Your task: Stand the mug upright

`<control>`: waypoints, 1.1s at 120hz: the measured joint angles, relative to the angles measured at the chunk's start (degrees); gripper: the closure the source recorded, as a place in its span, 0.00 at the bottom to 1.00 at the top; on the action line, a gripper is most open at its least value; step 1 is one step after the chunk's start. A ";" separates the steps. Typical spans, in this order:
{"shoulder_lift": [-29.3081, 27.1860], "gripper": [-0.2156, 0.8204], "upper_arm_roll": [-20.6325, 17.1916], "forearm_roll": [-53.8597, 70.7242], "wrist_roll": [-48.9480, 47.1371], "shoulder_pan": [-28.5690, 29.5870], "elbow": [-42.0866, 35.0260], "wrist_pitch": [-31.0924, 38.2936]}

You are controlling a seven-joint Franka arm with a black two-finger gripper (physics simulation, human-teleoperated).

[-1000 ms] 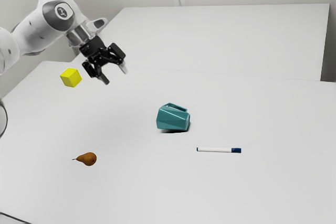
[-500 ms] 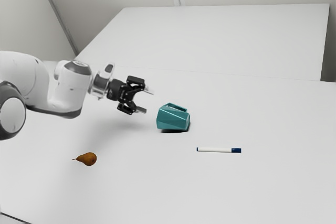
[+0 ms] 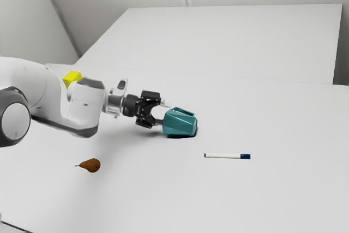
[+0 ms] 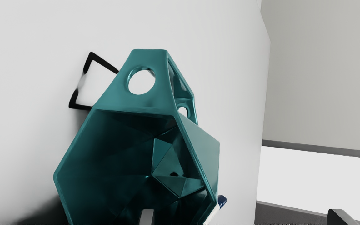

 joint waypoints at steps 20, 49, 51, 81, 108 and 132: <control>0.05 0.21 -0.99 -1.78 2.61 -0.25 -0.42 0.30; 0.50 0.21 -1.51 -4.49 5.21 -0.88 -0.44 0.98; 0.51 0.21 -1.52 -4.62 5.35 -0.90 -0.43 1.03; 0.38 0.66 -2.07 -5.77 6.63 -1.36 -0.76 2.79; 0.09 0.89 -2.27 -5.98 6.67 -1.47 -1.22 3.54; -1.04 0.94 -2.73 -5.88 6.25 -1.67 -0.97 4.18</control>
